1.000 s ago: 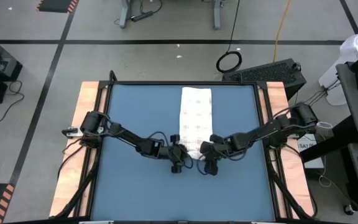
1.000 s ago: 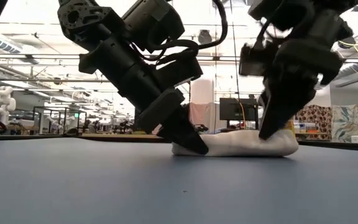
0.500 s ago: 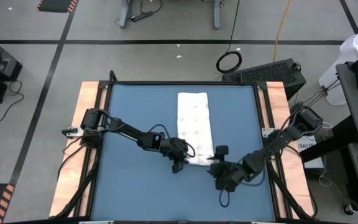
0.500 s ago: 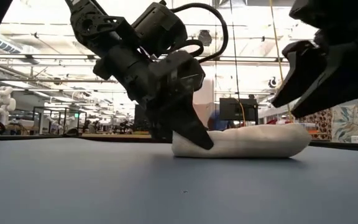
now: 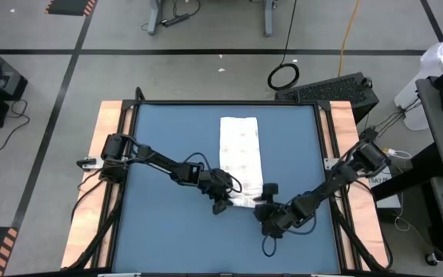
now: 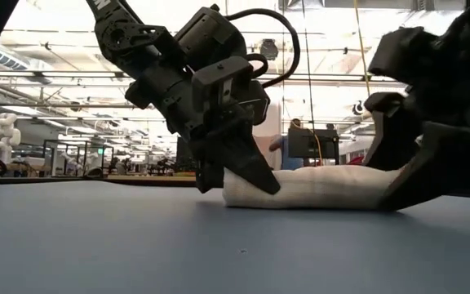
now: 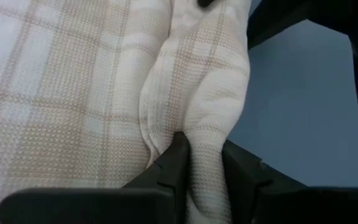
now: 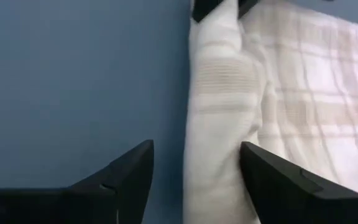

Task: Roll towel
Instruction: Roll the white towel

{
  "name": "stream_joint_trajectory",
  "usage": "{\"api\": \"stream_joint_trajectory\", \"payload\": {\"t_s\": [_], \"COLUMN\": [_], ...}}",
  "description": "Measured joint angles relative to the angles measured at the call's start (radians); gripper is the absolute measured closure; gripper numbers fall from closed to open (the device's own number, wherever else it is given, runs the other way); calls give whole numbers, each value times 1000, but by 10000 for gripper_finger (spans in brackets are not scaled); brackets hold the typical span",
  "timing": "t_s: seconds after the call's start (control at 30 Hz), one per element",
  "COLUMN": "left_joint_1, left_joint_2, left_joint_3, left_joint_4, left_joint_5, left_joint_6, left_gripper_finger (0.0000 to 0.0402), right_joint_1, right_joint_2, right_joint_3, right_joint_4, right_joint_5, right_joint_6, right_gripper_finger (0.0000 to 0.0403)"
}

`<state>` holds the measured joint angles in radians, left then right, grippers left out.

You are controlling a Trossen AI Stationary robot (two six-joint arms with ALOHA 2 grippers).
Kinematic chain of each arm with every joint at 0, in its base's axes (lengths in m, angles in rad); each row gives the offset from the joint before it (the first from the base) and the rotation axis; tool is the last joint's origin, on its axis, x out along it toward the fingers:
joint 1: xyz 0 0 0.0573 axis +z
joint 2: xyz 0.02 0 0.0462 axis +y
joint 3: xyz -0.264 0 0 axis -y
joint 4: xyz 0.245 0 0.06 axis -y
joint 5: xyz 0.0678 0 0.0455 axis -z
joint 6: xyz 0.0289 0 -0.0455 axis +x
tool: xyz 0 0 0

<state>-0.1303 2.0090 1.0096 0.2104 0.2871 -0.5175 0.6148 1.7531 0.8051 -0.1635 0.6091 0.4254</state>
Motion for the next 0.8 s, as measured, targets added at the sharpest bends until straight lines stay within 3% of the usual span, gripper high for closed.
{"api": "stream_joint_trajectory", "payload": {"t_s": [0.17,0.53,0.67,0.8], "left_joint_1": [0,-15,-18,-31], "left_joint_2": [0,-17,-68,-148], "left_joint_3": [0,-2,-5,-6], "left_joint_4": [0,-8,-45,-83], "left_joint_5": [1,-49,-85,-172], "left_joint_6": [4,64,100,159], "left_gripper_finger": [318,311,282,248], "right_joint_1": [-73,-232,-257,-275], "right_joint_2": [-1,-25,-28,-28], "right_joint_3": [1,4,3,3], "right_joint_4": [2,2,18,19], "right_joint_5": [-85,-467,-582,-646], "right_joint_6": [106,188,205,244], "right_gripper_finger": [206,365,382,368]}}
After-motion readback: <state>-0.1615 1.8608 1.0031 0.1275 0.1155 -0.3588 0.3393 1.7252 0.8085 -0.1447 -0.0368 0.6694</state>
